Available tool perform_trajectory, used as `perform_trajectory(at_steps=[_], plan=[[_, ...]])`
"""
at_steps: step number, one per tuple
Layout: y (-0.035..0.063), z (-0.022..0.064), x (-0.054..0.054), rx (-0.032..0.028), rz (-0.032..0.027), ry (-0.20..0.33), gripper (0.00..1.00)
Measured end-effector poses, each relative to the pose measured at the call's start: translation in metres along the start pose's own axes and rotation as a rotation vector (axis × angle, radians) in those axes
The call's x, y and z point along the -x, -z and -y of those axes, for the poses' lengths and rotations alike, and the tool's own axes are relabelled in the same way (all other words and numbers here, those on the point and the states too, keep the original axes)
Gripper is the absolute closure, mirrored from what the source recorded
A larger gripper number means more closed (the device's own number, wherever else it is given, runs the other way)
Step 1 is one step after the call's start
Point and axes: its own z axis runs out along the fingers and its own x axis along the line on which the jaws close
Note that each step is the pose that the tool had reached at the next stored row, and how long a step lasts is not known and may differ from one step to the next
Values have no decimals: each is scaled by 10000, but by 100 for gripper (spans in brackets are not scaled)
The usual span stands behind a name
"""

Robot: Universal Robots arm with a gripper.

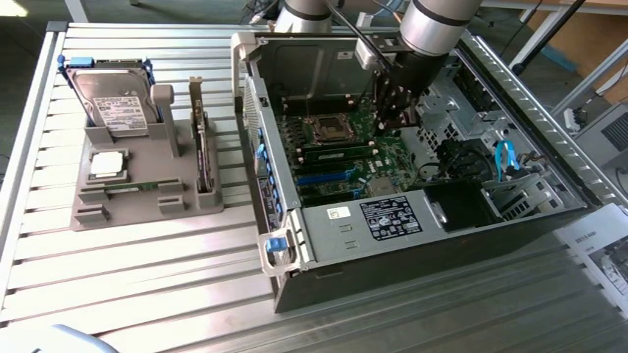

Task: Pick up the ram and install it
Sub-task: 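Press down the ram until it locks into place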

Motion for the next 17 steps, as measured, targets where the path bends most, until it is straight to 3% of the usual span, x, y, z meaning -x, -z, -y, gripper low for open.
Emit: perform_trajectory(at_steps=[17], plan=[[-129,2,-1,-1,1,0,90]])
